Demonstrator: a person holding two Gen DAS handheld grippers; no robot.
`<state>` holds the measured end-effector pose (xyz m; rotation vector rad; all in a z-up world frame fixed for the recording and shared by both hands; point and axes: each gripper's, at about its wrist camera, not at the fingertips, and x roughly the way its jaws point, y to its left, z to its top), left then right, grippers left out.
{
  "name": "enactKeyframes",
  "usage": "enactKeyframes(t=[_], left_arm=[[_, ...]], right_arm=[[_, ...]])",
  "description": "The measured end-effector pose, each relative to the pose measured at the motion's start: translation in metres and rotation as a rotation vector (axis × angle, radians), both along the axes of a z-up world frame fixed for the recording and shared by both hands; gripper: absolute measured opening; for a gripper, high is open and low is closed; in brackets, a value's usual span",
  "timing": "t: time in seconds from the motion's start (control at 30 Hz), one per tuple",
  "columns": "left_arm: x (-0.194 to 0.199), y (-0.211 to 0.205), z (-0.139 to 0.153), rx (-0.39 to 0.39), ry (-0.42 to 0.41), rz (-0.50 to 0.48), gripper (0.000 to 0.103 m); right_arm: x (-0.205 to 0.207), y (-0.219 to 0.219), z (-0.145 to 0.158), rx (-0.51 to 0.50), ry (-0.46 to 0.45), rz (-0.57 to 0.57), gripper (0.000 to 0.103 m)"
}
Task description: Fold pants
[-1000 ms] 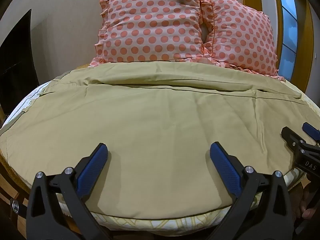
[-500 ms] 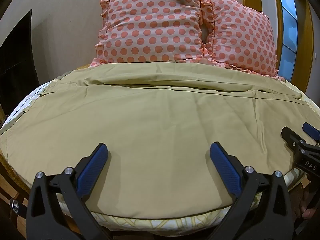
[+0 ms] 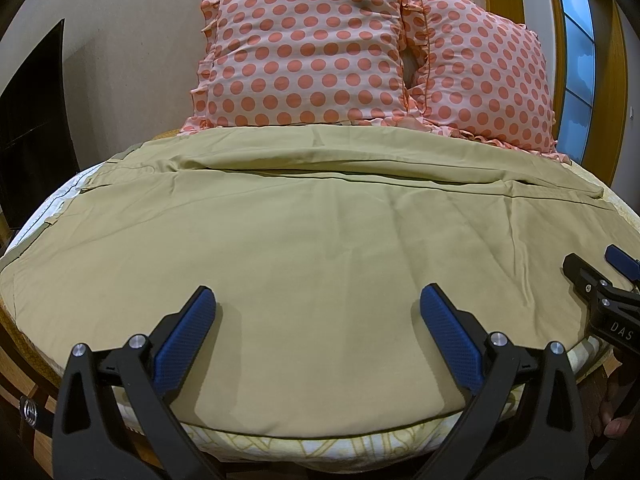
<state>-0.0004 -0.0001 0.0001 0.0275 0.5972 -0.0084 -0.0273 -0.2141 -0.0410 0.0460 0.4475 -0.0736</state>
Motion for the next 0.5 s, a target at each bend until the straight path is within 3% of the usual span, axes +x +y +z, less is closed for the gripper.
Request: enactKeyframes(t=[0.5], left_arm=[[-0.0001, 0.0, 0.0, 0.0, -0.002, 0.0, 0.101]], right_arm=[[-0.0009, -0.0002, -0.0009, 0.0, -0.003, 0.0, 0.102]])
